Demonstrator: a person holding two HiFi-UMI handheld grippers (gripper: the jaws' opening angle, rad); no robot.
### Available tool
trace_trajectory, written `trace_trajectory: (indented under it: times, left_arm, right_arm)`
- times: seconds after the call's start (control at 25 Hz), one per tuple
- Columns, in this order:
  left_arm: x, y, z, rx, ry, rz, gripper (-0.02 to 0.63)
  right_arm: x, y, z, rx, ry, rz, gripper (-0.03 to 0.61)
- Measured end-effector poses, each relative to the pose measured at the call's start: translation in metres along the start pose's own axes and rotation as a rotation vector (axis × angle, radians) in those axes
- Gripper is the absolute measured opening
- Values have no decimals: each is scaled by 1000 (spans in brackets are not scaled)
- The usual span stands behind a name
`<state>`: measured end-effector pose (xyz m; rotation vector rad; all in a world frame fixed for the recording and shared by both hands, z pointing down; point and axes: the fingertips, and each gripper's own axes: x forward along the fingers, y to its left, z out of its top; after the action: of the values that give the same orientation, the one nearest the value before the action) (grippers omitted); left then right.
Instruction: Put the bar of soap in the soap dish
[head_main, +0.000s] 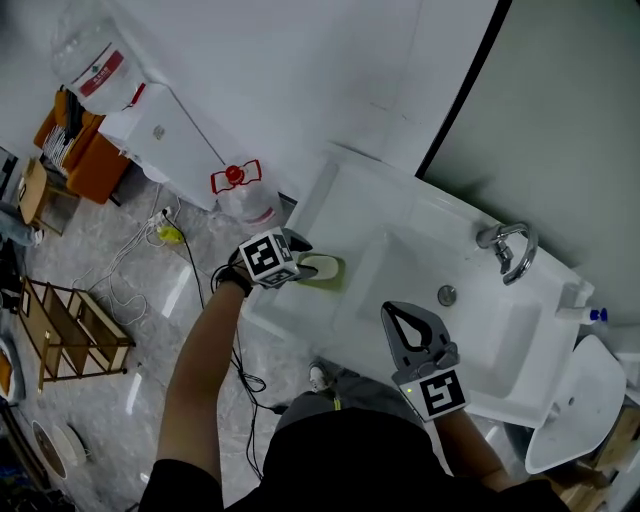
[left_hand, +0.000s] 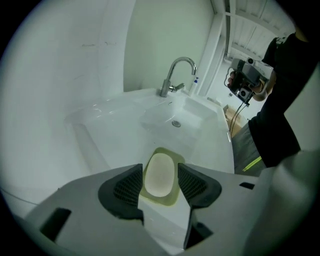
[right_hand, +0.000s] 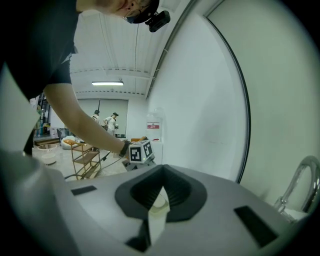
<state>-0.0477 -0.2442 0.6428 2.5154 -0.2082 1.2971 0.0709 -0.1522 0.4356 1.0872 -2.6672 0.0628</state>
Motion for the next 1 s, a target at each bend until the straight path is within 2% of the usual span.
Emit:
trace_trajectory:
  times: [0.08,0.28,0.44,0.56,0.84,1.0]
  left_arm:
    - [-8,-1,2,-31,-55,31,203]
    - [-26,-8,12,-137,-266,115,61]
    - [-31,-28,2,-141,-324,158,40]
    - [-42,-40,0,-180,-410,208,30]
    - [-89,-66,-3,-194,-520,448,20]
    - [-121,-85,-2,-189,-600,540,20]
  right_arm:
    - [0,7,5,-7,-4,3,12]
    - [-3,25,14,-31,-16,10,12]
    - [-7,43,18,-44,-15,19,12]
    - [-12,55,16,-41,-11,14,12]
    - [-19,68,28,-70,-36,-17,12]
    - [-24,73,38,-83,-57,-37,12]
